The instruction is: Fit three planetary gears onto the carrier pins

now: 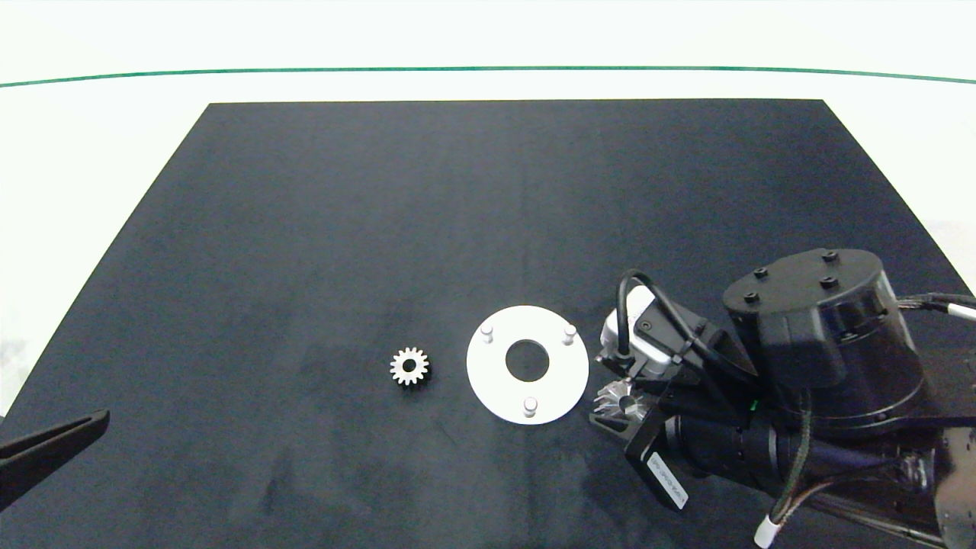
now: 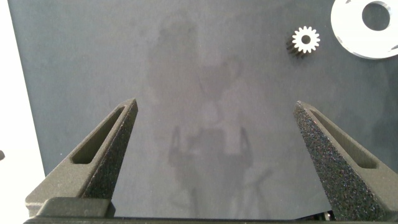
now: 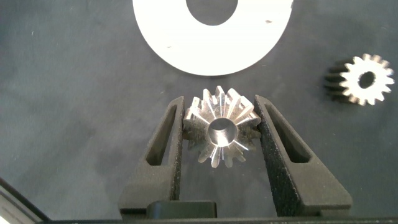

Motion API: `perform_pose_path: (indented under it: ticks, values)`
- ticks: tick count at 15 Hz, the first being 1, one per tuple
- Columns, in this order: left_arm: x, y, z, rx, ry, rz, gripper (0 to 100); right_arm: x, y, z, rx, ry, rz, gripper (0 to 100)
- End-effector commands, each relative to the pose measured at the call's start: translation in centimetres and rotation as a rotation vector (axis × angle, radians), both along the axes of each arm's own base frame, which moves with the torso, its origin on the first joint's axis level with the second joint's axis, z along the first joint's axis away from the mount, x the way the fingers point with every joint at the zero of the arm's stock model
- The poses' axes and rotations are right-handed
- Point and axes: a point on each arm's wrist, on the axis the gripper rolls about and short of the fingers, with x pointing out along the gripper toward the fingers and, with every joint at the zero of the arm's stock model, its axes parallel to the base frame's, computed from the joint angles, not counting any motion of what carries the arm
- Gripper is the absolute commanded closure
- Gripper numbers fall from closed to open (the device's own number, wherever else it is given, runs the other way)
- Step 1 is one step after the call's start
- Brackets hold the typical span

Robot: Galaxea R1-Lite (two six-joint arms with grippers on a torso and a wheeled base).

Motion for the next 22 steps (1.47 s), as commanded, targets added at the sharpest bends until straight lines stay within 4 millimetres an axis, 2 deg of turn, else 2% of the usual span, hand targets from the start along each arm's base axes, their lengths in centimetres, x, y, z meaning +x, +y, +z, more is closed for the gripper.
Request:
perform_pose_path:
  ticks: [1, 12, 22]
  values:
    - [-0.1, 0.1, 0.3, -0.001, -0.01, 0.007, 0, 0.5, 1.9, 0.0, -0.022, 0.012, 0.03, 100]
    - [-0.2, 0.1, 0.4, 0.0, -0.018, 0.008, 0, 2.2, 4.5, -0.2, -0.052, 0.022, 0.048, 100]
    - [-0.3, 0.1, 0.6, -0.003, -0.03, 0.011, 0, 2.6, 6.9, -1.0, -0.073, 0.036, 0.081, 100]
